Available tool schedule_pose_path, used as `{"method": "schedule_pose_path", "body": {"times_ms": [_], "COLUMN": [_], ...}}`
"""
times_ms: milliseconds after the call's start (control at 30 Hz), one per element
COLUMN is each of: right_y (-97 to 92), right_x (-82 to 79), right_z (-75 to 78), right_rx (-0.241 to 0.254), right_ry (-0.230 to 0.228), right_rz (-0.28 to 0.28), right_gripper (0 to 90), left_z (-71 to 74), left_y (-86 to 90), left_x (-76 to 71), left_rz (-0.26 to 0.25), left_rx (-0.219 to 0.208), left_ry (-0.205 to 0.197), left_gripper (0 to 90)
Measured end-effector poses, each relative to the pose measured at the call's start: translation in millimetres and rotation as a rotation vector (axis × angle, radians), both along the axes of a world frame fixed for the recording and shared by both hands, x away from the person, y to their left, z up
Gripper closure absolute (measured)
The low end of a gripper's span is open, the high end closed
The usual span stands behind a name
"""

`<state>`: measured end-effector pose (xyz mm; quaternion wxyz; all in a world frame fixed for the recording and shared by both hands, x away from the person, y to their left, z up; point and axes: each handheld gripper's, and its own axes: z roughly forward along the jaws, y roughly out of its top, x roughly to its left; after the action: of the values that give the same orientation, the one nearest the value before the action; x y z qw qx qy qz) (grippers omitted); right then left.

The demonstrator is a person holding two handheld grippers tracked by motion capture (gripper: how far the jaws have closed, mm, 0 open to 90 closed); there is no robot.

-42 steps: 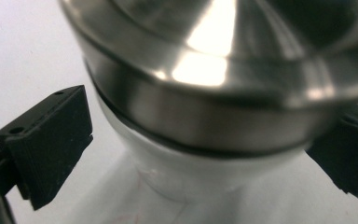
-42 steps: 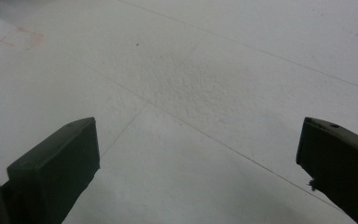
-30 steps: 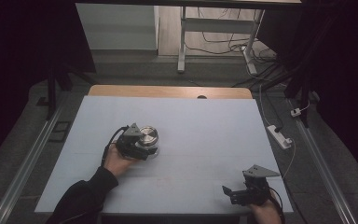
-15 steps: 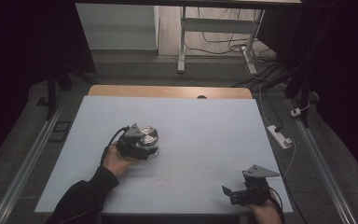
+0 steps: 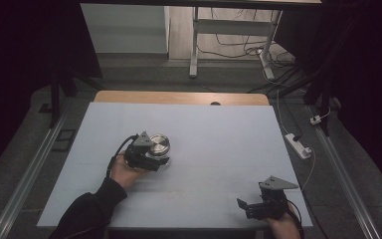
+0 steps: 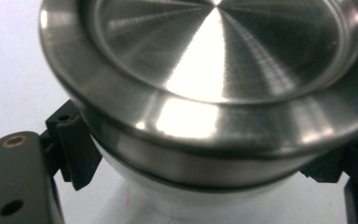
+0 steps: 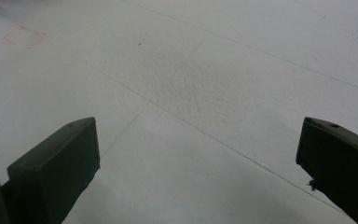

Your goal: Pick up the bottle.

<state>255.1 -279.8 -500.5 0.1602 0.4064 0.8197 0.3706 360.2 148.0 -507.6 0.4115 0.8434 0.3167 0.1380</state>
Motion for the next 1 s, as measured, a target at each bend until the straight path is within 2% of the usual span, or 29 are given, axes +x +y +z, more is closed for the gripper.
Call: {"method": "schedule_pose_path", "body": {"times_ms": [433, 700, 1000], "right_y": [0.4, 0.3, 0.5], "right_x": [-0.4, -0.4, -0.6], "right_z": [0.1, 0.1, 0.1], "right_rx": [-0.001, -0.004, -0.004], "right_ry": [-0.001, -0.003, -0.003], "right_rz": [0.003, 0.006, 0.009], "right_gripper": [0.0, 0.0, 0.0], "left_z": [15.7, 28.6, 36.4], "left_y": [-4.8, -10.0, -18.3], "left_x": [-9.3, -19.4, -31.5], "left_rz": [-0.045, -0.087, -0.131], "left_rx": [0.000, -0.018, -0.012], "left_ry": [-0.016, -0.026, -0.030], "left_gripper": [15.8, 15.8, 15.8]}}
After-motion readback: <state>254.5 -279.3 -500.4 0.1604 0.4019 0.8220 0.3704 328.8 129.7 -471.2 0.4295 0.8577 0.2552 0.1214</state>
